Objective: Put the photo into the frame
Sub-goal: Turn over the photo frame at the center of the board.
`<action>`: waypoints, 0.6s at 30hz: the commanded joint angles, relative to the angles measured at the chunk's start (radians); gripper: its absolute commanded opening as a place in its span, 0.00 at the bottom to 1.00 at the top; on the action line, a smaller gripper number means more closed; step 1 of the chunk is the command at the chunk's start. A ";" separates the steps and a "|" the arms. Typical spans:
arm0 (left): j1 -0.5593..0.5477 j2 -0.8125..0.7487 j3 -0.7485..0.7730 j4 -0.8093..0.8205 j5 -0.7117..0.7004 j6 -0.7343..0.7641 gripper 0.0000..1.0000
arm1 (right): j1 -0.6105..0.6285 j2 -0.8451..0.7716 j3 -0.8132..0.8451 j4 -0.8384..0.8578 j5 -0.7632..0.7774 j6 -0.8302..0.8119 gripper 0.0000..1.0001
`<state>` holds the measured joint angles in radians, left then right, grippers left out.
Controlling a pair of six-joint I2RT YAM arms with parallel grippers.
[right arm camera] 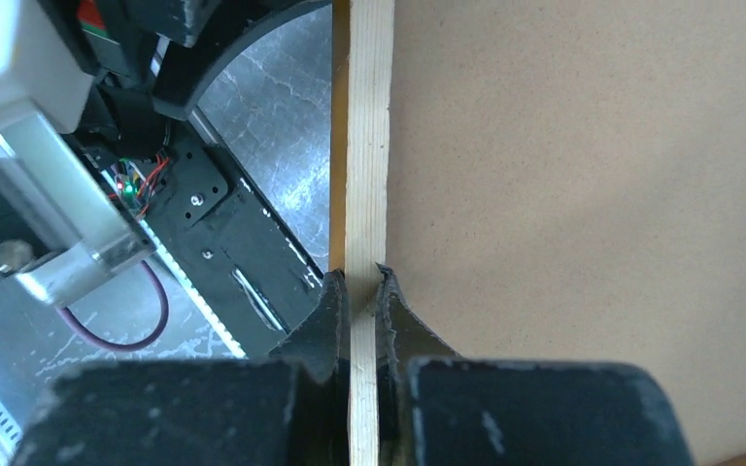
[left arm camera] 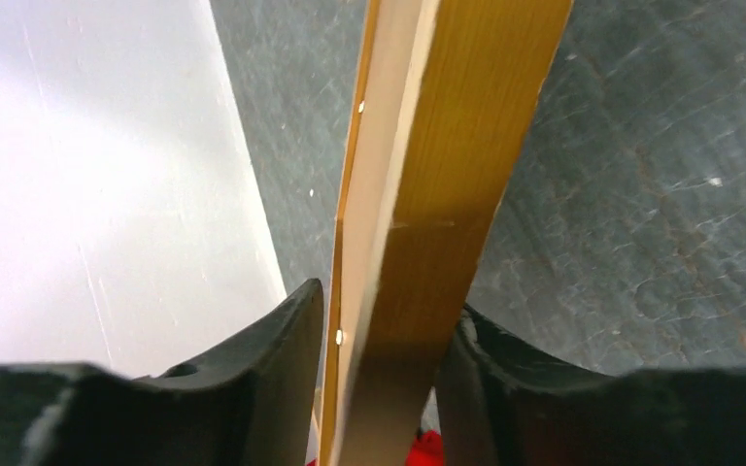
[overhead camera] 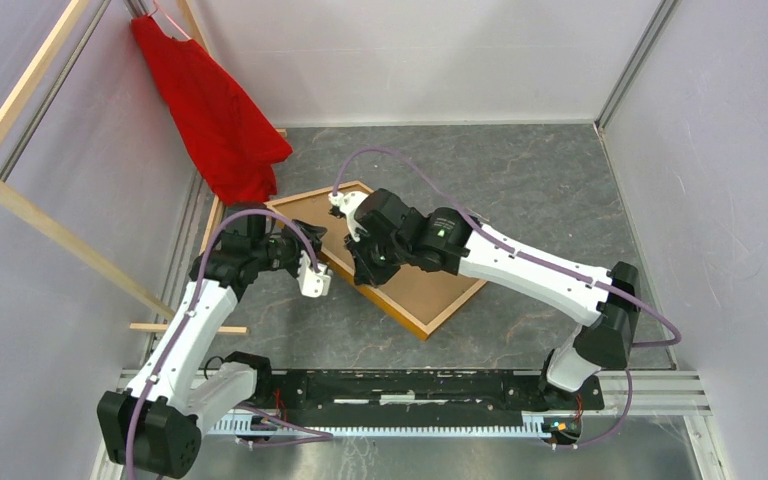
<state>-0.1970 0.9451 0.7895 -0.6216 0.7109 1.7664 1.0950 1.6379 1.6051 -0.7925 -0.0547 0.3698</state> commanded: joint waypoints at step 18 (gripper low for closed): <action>-0.068 0.143 0.319 -0.163 -0.027 -0.150 0.32 | -0.015 -0.181 0.025 -0.148 0.229 -0.411 0.71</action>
<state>-0.2493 1.0824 1.0344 -0.7624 0.6426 1.6798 1.0595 1.4609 1.6382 -0.8989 0.0689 0.0711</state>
